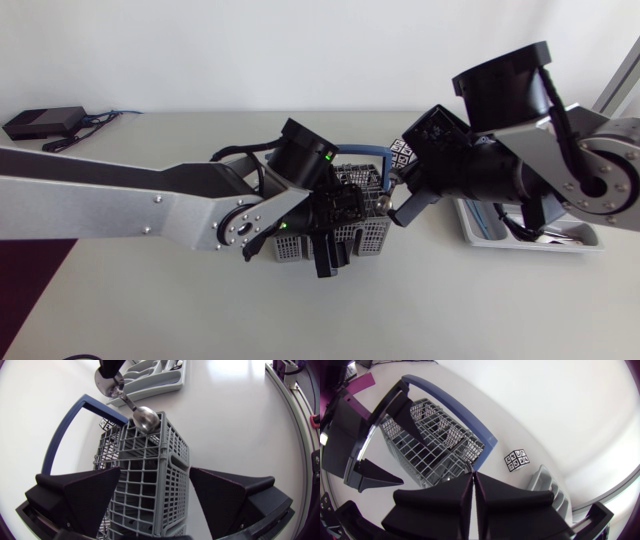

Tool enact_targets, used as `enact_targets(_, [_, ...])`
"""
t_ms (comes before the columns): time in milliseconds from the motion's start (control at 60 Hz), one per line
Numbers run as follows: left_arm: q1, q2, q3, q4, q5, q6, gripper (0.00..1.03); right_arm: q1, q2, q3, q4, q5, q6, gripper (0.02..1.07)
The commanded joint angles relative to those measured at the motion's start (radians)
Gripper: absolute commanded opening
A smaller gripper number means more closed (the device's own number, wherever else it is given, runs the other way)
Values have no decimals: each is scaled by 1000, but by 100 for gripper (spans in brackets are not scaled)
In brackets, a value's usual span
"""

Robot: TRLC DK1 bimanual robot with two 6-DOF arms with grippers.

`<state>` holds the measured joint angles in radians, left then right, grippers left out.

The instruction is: Transfer all utensils from the basket to the drawer tray.

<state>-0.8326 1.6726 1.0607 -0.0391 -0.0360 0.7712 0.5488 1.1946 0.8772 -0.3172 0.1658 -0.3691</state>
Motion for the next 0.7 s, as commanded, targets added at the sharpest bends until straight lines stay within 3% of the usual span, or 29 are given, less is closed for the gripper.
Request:
enact_targets(0, [-7, -19, -10, 2, -8, 8, 98, 22, -50, -34, 4, 3, -40, 8])
enact_targets(283, [-10, -20, 4, 1, -13, -3, 98, 25, -187, -17, -48, 5, -110, 7])
enact_targets(500, [-3, -82, 45, -27, -4, -82, 98, 2, -293, 16, -132, -43, -140, 8])
enact_targets(617, [13, -117, 91, -67, 88, -158, 98, -66, -314, 37, -201, -170, -136, 8])
enact_targets(683, [33, -123, 133, -120, 186, -217, 97, -99, -328, 39, -223, -236, -129, 8])
